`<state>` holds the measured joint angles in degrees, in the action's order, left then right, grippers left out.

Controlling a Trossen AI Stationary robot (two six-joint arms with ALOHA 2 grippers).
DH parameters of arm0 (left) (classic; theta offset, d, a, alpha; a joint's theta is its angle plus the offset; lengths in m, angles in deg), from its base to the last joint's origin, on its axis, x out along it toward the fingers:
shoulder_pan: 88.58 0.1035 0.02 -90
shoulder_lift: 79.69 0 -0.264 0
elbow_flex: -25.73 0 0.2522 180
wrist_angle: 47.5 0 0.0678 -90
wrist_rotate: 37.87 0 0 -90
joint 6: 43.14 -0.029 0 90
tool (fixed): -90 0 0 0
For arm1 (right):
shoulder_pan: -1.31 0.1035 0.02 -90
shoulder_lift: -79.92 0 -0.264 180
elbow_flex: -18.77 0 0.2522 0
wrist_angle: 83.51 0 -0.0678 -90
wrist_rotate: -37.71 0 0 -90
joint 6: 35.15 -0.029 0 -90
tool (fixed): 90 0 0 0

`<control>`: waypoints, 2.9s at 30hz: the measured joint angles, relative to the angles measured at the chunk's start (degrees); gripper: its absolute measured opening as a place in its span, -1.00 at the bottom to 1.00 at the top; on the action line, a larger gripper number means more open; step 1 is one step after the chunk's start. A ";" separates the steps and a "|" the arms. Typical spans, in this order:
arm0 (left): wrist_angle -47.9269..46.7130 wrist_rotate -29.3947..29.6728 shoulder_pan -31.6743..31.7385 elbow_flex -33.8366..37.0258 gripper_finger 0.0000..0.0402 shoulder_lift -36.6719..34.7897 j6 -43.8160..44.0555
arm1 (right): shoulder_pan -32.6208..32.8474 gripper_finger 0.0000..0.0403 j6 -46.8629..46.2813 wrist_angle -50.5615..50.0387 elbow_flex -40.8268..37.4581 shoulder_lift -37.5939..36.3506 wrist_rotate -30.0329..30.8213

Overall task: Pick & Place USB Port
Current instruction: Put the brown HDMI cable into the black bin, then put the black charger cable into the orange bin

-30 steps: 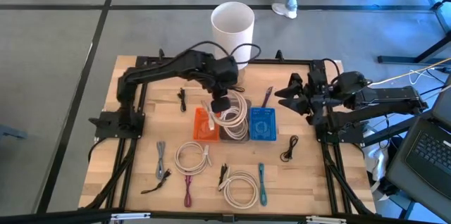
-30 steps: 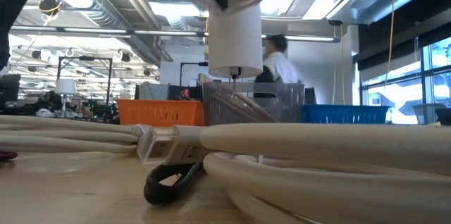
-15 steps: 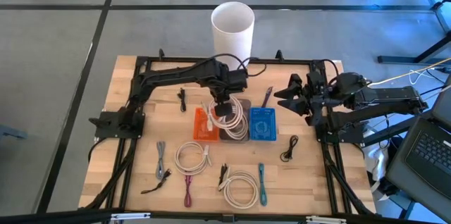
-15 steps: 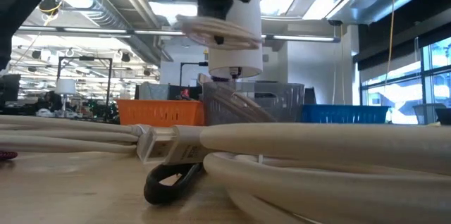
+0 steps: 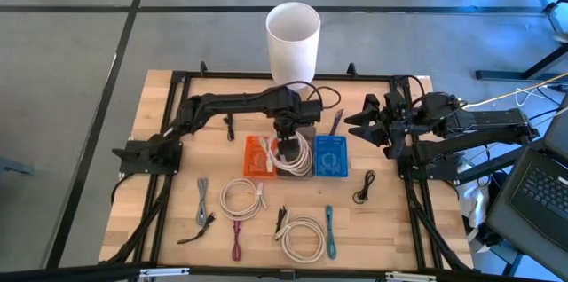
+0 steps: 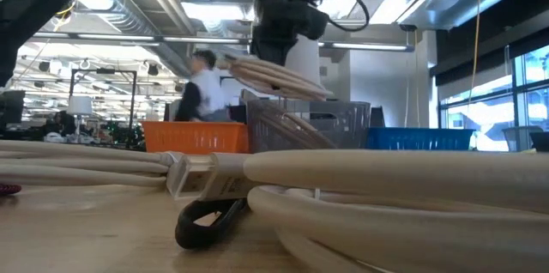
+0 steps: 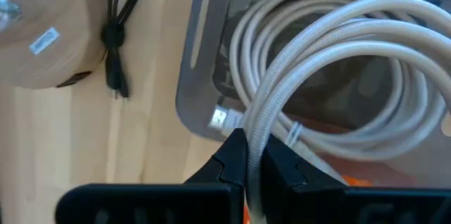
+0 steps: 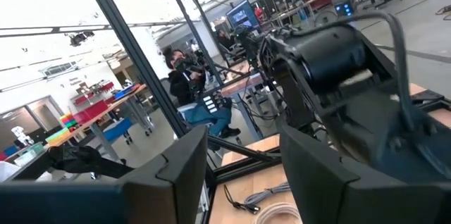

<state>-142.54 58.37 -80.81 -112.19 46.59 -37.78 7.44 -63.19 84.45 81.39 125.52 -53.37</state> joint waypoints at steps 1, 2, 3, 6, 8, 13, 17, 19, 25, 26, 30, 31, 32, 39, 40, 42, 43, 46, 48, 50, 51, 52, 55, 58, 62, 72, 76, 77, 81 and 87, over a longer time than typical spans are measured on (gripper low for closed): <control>0.49 -0.15 0.02 0.00 -0.94 0.24 0.29 | 0.00 -0.10 0.00 0.02 0.00 0.00 0.00; 0.80 -0.24 0.02 0.00 -0.94 0.50 0.41 | 0.00 -0.10 0.00 0.02 0.00 0.00 0.00; 0.94 -0.32 0.02 0.00 -0.94 0.80 0.40 | 0.00 -0.10 0.00 0.02 0.00 0.00 0.00; 2.19 -1.32 0.02 0.02 -0.94 1.94 0.42 | 0.00 -0.10 0.02 0.02 0.00 0.00 0.00; 3.29 -1.48 -0.02 -0.01 -0.94 2.64 0.40 | 0.00 -0.10 0.00 0.04 0.00 0.00 0.00; 3.36 -2.00 -0.17 -0.03 -0.94 4.42 0.33 | 0.00 -0.10 0.02 0.13 0.00 0.02 0.00; 2.71 -2.59 -0.15 -0.04 -0.94 6.06 0.41 | 0.02 -0.10 0.00 -0.04 0.00 0.00 0.00; 2.52 -2.49 -0.15 -0.04 -0.93 6.77 0.42 | 0.04 -0.10 -0.01 0.08 0.00 0.00 0.01; 2.70 -3.07 -0.17 -0.03 -0.71 7.08 -2.02 | 0.11 -0.10 -0.22 -0.07 0.00 0.00 0.00; 2.59 -3.16 -0.22 -0.02 -0.67 7.05 -2.53 | 0.11 -0.10 -0.22 -0.05 0.00 0.00 0.00; 1.63 -2.97 -0.30 -0.02 -0.47 6.73 -2.93 | 0.11 -0.10 -0.22 -0.07 0.00 0.00 0.00; 1.31 -2.97 -0.32 -0.02 -0.40 6.73 -3.03 | 0.11 -0.10 -0.22 -0.09 0.00 0.00 0.00; 0.84 -2.97 -0.32 -0.04 -0.34 6.73 -3.03 | 0.11 -0.10 -0.22 -0.09 0.00 0.00 0.00; -0.74 -2.99 -0.28 -5.22 0.05 6.71 -3.16 | 0.11 -0.10 -0.20 -0.32 0.00 0.00 0.00; -0.78 -2.99 -0.28 -6.68 0.09 6.69 -3.16 | 0.11 -0.10 -0.20 -0.31 0.00 0.00 0.00; -0.96 -3.02 -0.28 -9.33 0.14 6.55 -3.16 | 0.11 -0.10 -0.20 -0.33 0.00 0.00 0.00; -1.18 -3.03 -0.28 -10.69 0.16 6.55 -3.16 | 0.11 -0.10 -0.20 -0.33 0.00 0.00 0.00; -0.13 -3.37 -0.28 -10.02 0.18 4.50 -3.16 | 0.09 -0.10 -0.22 -0.46 0.00 0.00 0.00; -0.66 -3.34 -0.28 -10.14 0.17 2.90 -3.14 | 0.14 -0.10 -0.24 -0.46 0.00 0.00 0.00; -2.77 -3.32 -0.28 -10.47 0.16 1.25 -2.70 | 0.20 -0.10 -0.22 -0.52 0.00 0.00 0.00; -3.58 -3.34 -0.28 -10.64 0.15 0.39 -2.42 | 0.20 -0.10 -0.18 -0.60 0.00 0.00 0.00; -4.09 -3.34 -0.28 -10.69 0.15 -0.54 -1.95 | 0.17 -0.10 -0.13 -0.74 0.00 0.00 0.00; -7.18 -3.06 -0.28 -10.71 0.16 -4.08 0.10 | 0.14 -0.10 0.02 -0.88 0.00 0.00 0.00; -8.95 -1.32 -0.60 -10.74 0.16 -8.09 2.71 | 0.15 -0.10 0.02 -0.90 0.00 0.00 0.00; -8.79 -0.23 -1.03 -10.12 0.13 -14.54 5.92 | 0.15 -0.10 -0.04 -0.92 0.00 0.00 0.00; -8.79 3.90 -5.94 -10.12 0.11 -28.79 16.08 | 0.15 -0.10 -1.35 -0.92 0.00 0.00 0.00; -8.74 9.37 -9.81 -9.47 0.11 -33.00 20.32 | 0.14 -0.10 -1.58 -0.90 0.00 0.00 0.00; -8.76 10.55 -10.67 -9.05 0.11 -34.06 21.52 | 0.15 -0.10 -1.74 -0.90 0.00 0.00 0.00; -8.74 15.20 -13.87 -7.25 0.11 -37.36 26.24 | 0.15 -0.10 -2.01 -0.85 0.00 0.00 0.00; -8.67 22.71 -16.85 -0.77 0.11 -41.35 32.74 | 0.15 -0.10 -3.50 -0.85 0.00 0.00 0.00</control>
<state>-151.21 81.08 -97.66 -112.96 5.24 -5.05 7.59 -66.68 83.59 81.39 125.52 -53.37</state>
